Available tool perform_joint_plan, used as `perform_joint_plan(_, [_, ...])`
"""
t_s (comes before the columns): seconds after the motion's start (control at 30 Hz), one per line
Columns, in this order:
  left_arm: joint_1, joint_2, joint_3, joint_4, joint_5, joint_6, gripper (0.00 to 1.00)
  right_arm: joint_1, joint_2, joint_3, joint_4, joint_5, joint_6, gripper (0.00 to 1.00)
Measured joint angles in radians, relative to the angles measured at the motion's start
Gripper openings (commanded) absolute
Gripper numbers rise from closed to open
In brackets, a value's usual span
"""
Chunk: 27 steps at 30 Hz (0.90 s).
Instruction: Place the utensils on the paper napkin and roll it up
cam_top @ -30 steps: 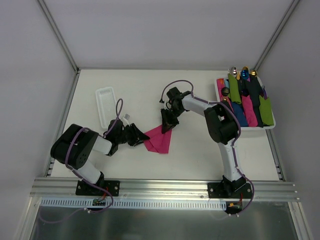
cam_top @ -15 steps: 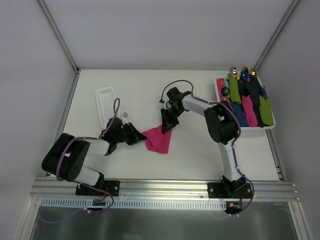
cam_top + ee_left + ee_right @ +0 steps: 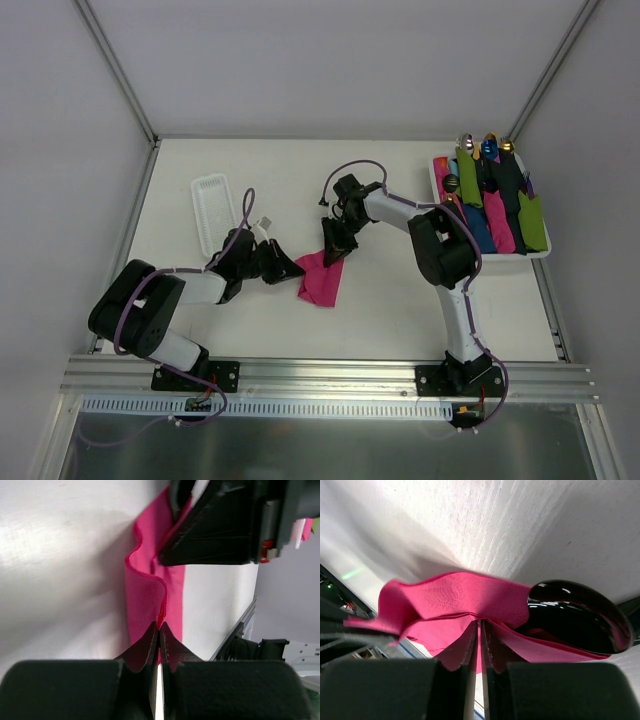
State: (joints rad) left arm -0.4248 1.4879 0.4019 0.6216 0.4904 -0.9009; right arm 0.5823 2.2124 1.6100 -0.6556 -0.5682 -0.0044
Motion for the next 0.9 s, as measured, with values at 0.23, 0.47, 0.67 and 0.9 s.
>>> perform_joint_plan(0.23, [-0.083,0.001,0.06,-0.031,-0.002,0.072,0.0,0.0,0.0,0.0,0.0,0.001,0.0,0.09])
perform_joint_plan(0.47, [-0.093,0.027,0.074,-0.081,-0.018,0.106,0.0,0.0,0.0,0.0,0.0,0.002,0.0,0.09])
perform_joint_plan(0.67, [-0.092,0.027,0.074,-0.137,-0.096,0.103,0.08,0.0,0.0,0.0,0.0,0.002,0.0,0.09])
perform_joint_plan(0.9, [-0.062,0.037,0.04,-0.116,-0.129,0.072,0.38,0.0,0.0,0.0,0.0,0.002,0.0,0.09])
